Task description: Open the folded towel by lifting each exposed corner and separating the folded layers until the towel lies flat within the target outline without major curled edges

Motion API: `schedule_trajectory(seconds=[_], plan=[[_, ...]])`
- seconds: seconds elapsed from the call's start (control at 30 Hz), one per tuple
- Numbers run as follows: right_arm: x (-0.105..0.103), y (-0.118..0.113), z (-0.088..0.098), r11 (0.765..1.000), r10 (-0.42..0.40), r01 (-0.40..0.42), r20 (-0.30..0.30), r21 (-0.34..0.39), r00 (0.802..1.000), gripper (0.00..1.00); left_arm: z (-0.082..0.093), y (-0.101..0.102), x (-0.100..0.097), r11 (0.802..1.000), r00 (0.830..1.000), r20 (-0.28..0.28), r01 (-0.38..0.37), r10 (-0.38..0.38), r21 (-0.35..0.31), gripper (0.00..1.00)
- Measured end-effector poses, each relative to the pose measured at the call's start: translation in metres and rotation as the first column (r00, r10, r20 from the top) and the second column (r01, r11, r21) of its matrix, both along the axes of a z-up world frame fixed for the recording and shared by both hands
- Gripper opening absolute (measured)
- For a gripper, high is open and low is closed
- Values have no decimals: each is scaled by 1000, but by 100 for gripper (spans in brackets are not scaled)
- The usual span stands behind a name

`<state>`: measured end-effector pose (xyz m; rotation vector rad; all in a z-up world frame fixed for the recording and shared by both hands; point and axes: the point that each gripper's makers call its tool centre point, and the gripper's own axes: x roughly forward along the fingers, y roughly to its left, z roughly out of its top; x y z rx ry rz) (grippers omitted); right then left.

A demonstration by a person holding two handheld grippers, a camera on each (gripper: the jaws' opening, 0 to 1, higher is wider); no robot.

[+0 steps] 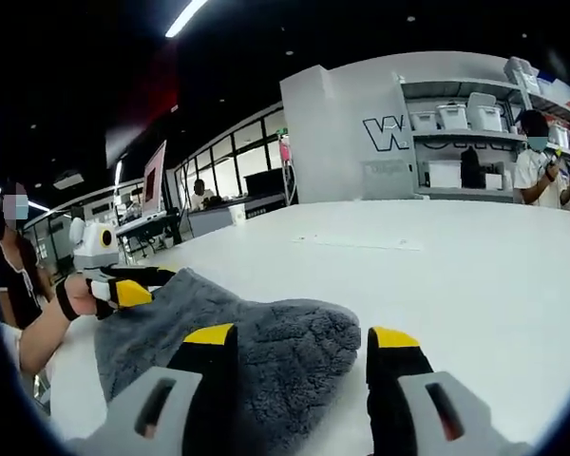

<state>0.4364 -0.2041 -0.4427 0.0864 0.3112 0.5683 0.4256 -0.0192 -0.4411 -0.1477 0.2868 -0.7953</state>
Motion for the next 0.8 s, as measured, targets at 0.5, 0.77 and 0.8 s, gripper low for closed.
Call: schedule_trajectory(seconds=[0.5,0.77,0.8], plan=[[-5,6,-12,999,1,1,-52,41,999,48,-12,-4,-1,1000,1000,-18,19,-19,23,50],[-14,15,-7,999,29,-28,-38,34,999,29,-10,-4,0,1000,1000,-9,22,-21,21,38],[-15,16,-4,999,32,-31,-30,33,999,26,-10,-3,1,1000,1000,-8,20,-20,20,37]])
